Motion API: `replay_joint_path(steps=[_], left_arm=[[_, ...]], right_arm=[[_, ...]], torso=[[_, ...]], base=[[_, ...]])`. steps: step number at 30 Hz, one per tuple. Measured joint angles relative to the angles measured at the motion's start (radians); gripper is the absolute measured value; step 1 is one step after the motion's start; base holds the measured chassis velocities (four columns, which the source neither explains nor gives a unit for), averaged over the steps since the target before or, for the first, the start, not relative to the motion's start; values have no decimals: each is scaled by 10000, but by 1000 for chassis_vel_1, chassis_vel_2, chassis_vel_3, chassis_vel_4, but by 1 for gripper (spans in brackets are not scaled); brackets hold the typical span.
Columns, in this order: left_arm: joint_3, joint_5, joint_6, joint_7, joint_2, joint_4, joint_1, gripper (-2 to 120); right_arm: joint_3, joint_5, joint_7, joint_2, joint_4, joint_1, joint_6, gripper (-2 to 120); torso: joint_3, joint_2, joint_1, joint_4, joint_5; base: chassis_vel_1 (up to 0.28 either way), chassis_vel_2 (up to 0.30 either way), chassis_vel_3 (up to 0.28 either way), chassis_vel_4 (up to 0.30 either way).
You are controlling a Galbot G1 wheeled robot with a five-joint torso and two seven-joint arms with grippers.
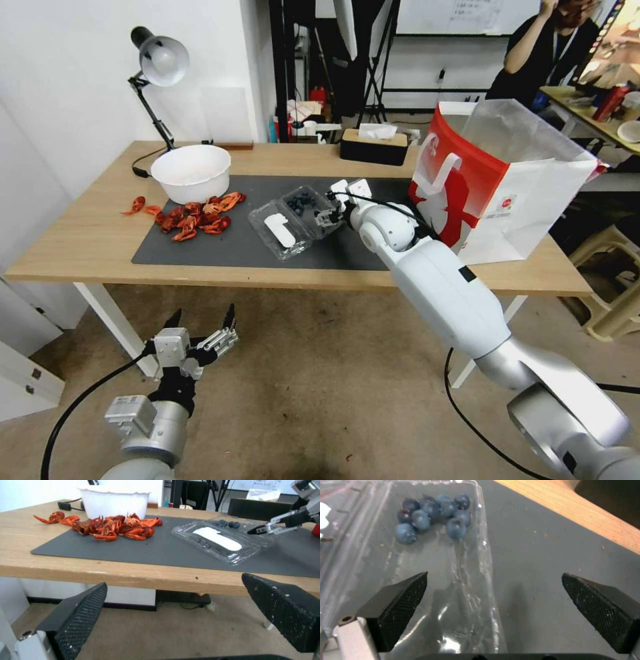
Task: Close the takeout container lid, then place the container into the takeout bag.
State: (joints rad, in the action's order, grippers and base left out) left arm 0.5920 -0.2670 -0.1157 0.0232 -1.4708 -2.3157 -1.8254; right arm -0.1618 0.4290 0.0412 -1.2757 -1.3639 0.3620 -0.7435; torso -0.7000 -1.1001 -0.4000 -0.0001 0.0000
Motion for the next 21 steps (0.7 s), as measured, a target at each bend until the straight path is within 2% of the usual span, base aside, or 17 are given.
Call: replay_joint_path(steps=[12,21], left_arm=[[-46,22,126,74,2,108,29,100],[-52,22,222,145,54,139,34,100]], right_arm=[[-45,95,-40,394,34,84,49,100],[-57,555,325,685,-397,330,65,100]], torso=[[1,0,0,0,0],[1,0,0,2,0]], base=[[0,0,0,0],[0,0,0,0]])
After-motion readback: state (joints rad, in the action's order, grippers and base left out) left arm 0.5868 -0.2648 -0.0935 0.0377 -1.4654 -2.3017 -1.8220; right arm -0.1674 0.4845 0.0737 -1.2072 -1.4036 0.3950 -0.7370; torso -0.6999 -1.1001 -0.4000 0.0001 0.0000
